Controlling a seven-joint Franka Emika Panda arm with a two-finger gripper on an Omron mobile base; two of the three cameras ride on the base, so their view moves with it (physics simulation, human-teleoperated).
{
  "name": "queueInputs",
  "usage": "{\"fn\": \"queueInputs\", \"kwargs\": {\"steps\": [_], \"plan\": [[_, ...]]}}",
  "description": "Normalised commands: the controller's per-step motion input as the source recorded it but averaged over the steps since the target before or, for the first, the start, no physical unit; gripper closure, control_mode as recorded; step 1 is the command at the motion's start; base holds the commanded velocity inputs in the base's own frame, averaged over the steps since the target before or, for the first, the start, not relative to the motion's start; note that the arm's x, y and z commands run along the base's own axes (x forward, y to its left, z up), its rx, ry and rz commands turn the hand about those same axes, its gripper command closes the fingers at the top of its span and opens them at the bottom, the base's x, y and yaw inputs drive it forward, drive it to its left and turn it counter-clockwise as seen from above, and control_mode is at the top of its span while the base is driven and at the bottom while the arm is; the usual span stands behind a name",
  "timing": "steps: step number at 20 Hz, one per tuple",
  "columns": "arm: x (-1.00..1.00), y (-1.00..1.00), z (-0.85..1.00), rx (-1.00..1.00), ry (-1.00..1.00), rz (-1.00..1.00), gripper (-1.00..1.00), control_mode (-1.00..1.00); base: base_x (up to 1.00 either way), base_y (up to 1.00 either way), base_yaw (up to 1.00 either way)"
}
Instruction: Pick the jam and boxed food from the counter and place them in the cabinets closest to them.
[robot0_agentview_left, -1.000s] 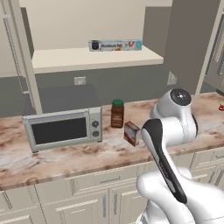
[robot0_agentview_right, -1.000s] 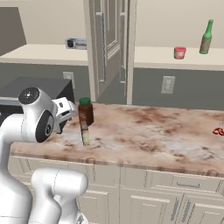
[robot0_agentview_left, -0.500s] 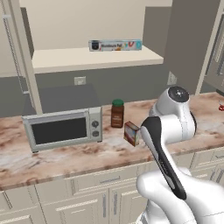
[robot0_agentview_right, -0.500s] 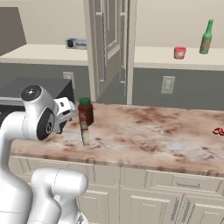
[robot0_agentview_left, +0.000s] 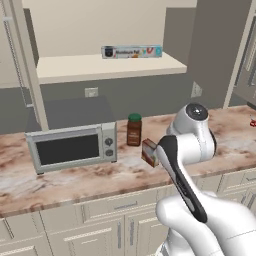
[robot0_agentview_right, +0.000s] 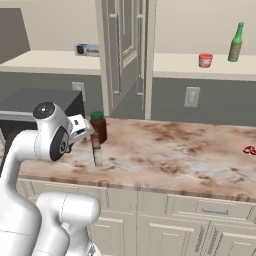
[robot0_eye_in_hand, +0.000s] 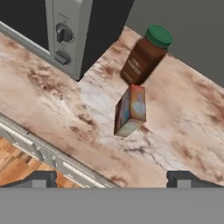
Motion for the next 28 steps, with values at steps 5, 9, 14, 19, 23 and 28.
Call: {"fn": "queueInputs", "kwargs": {"steps": [5,9,14,19,23,28], "plan": [[0.25,-0.03,-0.13,0.01,0.00,-0.09,-1.00,-1.00,0.00,0.00,0.00],[0.25,-0.01,-0.15,0.00,0.01,-0.09,-1.00,-1.00,0.00,0.00,0.00],[0.08,-0.01,-0.06,0.00,0.02,-0.03,-1.00,-1.00,0.00,0.00,0.00],[0.10,-0.07,-0.02,0.02,0.02,0.00,-1.00,-1.00,0.00,0.00,0.00],[0.18,-0.20,-0.04,0.05,0.06,0.01,-1.00,-1.00,0.00,0.00,0.00],[0.01,-0.02,-0.01,0.03,0.00,0.01,-1.00,-1.00,0.00,0.00,0.00]]}}
